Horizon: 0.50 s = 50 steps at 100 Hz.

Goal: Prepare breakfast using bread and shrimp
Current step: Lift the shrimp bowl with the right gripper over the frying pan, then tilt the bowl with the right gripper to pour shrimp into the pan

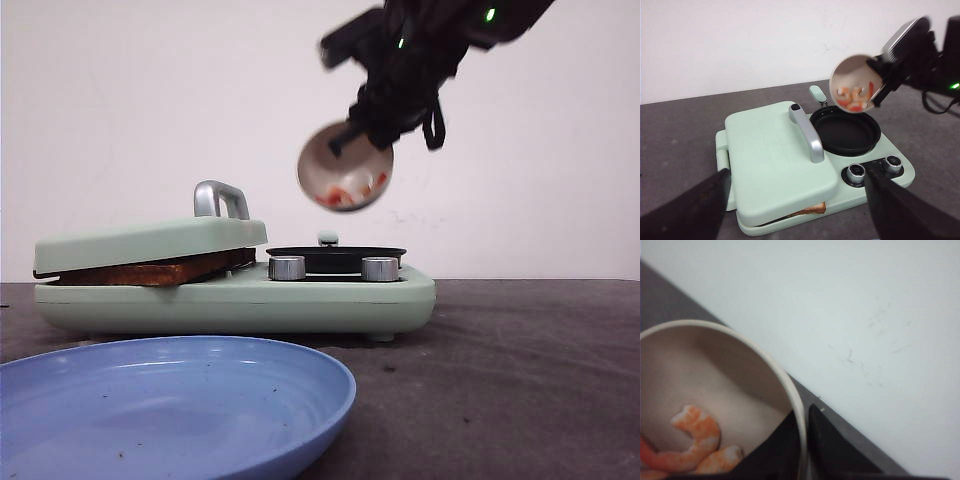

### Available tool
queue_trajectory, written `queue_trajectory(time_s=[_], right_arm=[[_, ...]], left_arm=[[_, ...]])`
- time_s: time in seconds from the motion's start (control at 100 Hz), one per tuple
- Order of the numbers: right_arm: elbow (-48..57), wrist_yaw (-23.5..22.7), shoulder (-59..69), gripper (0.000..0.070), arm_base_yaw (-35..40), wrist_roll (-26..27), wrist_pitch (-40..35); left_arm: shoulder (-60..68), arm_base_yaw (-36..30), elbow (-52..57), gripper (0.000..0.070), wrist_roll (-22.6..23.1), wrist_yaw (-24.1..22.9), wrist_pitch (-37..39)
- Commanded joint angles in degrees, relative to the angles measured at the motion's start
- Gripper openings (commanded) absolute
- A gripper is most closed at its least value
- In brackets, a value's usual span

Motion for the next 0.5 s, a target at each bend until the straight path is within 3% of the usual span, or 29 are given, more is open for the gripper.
queue_trajectory(time_s=[0.0,0.15,0.49], right_arm=[[1.4,2.3,1.9,0.0000,0.8,-7.9,2.6],[1.4,6.4,3.7,0.0000,1.6,-15.5,6.5],[1.4,8.0,3.7,0.0000,4.2,-26.1,14.2]], left_arm=[[0.1,-0.1,0.3,0.0468,1.1,0.2,0.6],[-0.2,-0.2,0.3,0.0468,1.3,0.4,0.6],[-0.6,-0.2,0.3,0.0468,1.9,0.6,-0.1]])
